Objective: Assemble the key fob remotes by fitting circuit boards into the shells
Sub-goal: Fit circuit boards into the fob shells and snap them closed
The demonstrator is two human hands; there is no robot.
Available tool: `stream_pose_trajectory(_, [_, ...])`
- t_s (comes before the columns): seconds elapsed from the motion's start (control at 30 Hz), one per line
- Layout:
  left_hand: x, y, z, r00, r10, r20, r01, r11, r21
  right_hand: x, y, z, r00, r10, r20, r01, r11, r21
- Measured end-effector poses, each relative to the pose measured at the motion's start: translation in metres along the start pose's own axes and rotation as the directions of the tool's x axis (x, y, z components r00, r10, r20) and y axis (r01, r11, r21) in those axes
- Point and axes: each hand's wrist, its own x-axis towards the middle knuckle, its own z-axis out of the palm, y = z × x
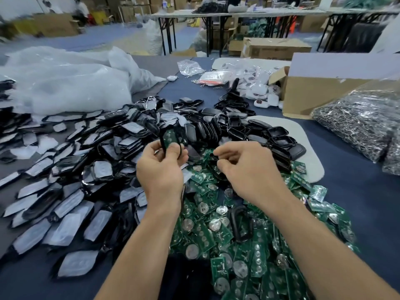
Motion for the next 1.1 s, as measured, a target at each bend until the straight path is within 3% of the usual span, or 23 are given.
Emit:
stream_pose_trajectory(0.13, [0.017, 0.002, -0.011, 0.992, -0.039, -0.118, 0.018, 0.984, -0.175, 0.037, -0.03, 0.032, 0.994, -0.088, 0.059, 0.096, 0.986, -0.14])
stream_pose_trajectory(0.27, [0.027, 0.004, -0.018, 0.988, -0.04, -0.148, 0.007, 0.976, -0.218, 0.056, -0.043, 0.064, 0.982, -0.147, 0.121, 0.172, 0.954, -0.245])
stream_pose_trajectory(0.37, [0.028, 0.005, -0.019, 0.986, -0.043, -0.161, 0.006, 0.974, -0.225, 0.06, -0.039, 0.079, 0.962, -0.21, 0.175, 0.268, 0.854, -0.446])
stream_pose_trajectory(0.53, [0.033, 0.009, -0.022, 0.98, -0.059, -0.191, 0.007, 0.965, -0.262, 0.061, -0.033, 0.077, 0.978, -0.195, 0.075, 0.204, 0.81, -0.55])
stream_pose_trajectory(0.63, [0.034, 0.011, -0.025, 0.975, -0.052, -0.215, -0.007, 0.963, -0.268, 0.06, -0.039, 0.075, 0.973, -0.229, 0.001, 0.201, 0.856, -0.477])
stream_pose_trajectory(0.7, [0.035, 0.012, -0.026, 0.973, -0.046, -0.225, -0.016, 0.963, -0.268, 0.057, -0.045, 0.077, 0.975, -0.213, 0.06, 0.22, 0.899, -0.379])
stream_pose_trajectory(0.8, [0.036, 0.012, -0.027, 0.971, -0.049, -0.234, -0.015, 0.964, -0.264, 0.052, -0.051, 0.084, 0.964, -0.147, 0.221, 0.248, 0.793, -0.557])
stream_pose_trajectory(0.87, [0.035, 0.012, -0.027, 0.972, -0.051, -0.23, -0.011, 0.965, -0.262, 0.048, -0.049, 0.085, 0.968, -0.138, 0.211, 0.235, 0.798, -0.555])
stream_pose_trajectory(1.0, [0.034, 0.013, -0.026, 0.975, -0.047, -0.219, -0.01, 0.968, -0.252, 0.04, -0.04, 0.074, 0.995, -0.032, 0.098, 0.059, 0.957, -0.286])
stream_pose_trajectory(1.1, [0.033, 0.013, -0.024, 0.978, -0.038, -0.207, -0.012, 0.972, -0.234, 0.038, -0.034, 0.061, 0.987, 0.04, 0.158, -0.019, 0.991, -0.132])
